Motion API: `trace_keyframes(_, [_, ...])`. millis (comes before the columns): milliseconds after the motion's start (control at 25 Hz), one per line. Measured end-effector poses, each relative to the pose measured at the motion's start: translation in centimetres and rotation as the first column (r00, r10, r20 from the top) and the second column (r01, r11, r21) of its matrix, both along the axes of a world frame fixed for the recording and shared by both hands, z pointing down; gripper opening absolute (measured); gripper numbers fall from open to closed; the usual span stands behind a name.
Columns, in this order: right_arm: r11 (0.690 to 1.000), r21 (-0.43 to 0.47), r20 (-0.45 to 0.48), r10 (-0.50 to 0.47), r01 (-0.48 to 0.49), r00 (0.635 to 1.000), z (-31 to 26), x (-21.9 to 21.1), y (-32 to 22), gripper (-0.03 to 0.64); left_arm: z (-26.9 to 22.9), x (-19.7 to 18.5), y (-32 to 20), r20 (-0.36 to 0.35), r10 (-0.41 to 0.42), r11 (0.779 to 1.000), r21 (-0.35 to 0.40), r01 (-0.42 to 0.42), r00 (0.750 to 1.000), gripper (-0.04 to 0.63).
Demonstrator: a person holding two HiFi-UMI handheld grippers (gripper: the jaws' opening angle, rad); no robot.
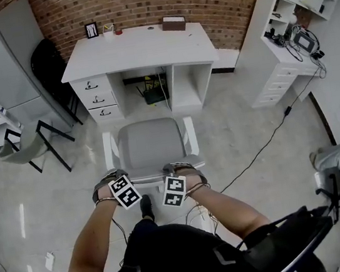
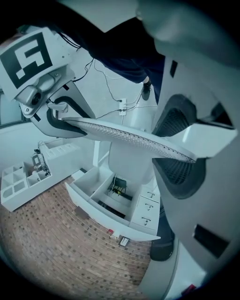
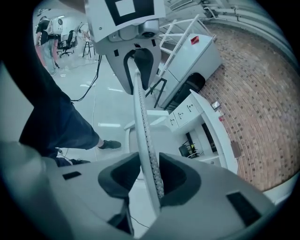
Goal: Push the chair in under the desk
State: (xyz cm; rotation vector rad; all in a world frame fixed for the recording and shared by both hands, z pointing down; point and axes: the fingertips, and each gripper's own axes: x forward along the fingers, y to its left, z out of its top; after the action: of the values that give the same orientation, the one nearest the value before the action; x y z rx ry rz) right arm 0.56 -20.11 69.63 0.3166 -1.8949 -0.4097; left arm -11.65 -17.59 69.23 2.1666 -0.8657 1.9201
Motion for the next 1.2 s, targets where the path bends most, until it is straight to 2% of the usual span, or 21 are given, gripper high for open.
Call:
trace_keyframes(160, [0.998,-0.062,-0.021,0.007,-0.008,1.0,0.1,0.2,-2.2,0.131,-0.1,0.3,-2.1,-0.05,-0.007,0.999,0.034,0.009,0.999,0.148])
trace_keyframes(360, [0.997,-0.069,-0.041,0.022,-0.025,0.999,0.1,1.0,-5.3,0.133,0.1,1.2,-4.8,-0.093,-0.004,1.0,0.005,0.005,0.996,0.148])
trace_keyframes(520, [0.999,-0.041,-0.036,0.029,-0.031,0.999,-0.1,0.6,-7.6,0.135,-0.1,0.8,-7.2,-0.096,0.014,0.999,0.03,-0.011,0.995,0.148])
trace_keyframes(920, [0.998,-0.027,-0.052,0.059,-0.06,0.997,0.3,-0.4,-12.7,0.143,-0.1,-0.4,-12.2,-0.122,0.004,1.0,0.003,-0.004,0.992,0.15])
trace_keyframes(1040, [0.997,-0.023,-0.062,0.067,-0.069,0.996,0.2,-0.7,-14.4,0.143,-0.3,-0.7,-13.9,-0.122,0.018,1.0,0.02,-0.016,0.992,0.15])
trace_keyframes(1200, [0.995,-0.007,-0.076,0.099,-0.1,0.992,0.5,-1.0,-16.3,0.146,-0.1,-1.0,-15.6,-0.12,0.032,0.999,-0.006,-0.033,0.992,0.149])
